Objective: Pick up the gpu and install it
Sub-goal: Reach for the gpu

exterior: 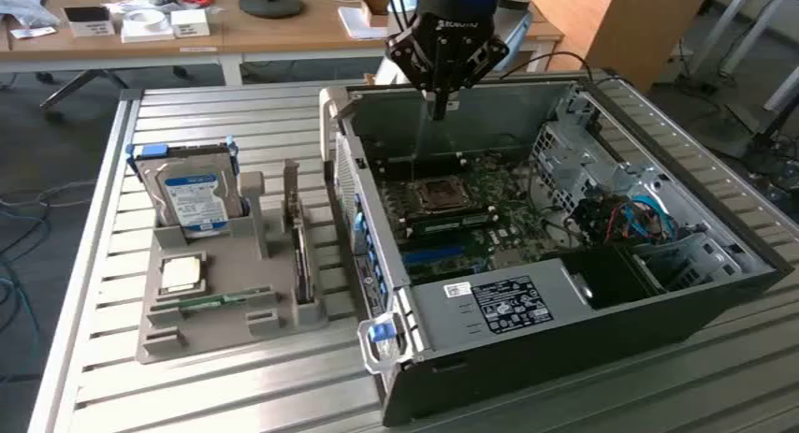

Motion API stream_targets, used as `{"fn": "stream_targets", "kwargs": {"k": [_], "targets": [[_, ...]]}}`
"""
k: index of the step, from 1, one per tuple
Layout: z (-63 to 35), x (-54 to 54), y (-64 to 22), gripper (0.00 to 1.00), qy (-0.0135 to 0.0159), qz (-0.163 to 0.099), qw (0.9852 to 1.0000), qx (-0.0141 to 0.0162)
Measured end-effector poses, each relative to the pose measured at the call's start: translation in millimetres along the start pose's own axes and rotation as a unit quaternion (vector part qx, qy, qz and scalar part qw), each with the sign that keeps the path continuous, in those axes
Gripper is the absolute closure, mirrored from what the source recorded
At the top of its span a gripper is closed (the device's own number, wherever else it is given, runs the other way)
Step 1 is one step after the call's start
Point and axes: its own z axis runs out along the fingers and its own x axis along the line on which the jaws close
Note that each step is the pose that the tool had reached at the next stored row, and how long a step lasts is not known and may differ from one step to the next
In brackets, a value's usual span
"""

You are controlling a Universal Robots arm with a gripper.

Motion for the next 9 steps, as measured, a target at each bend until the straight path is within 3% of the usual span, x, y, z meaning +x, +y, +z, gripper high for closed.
{"fn": "stream_targets", "kwargs": {"k": [9], "targets": [[-0.1,2.1,-0.1,0.89,0.0000,0.000,1.0000,0.0000]]}}
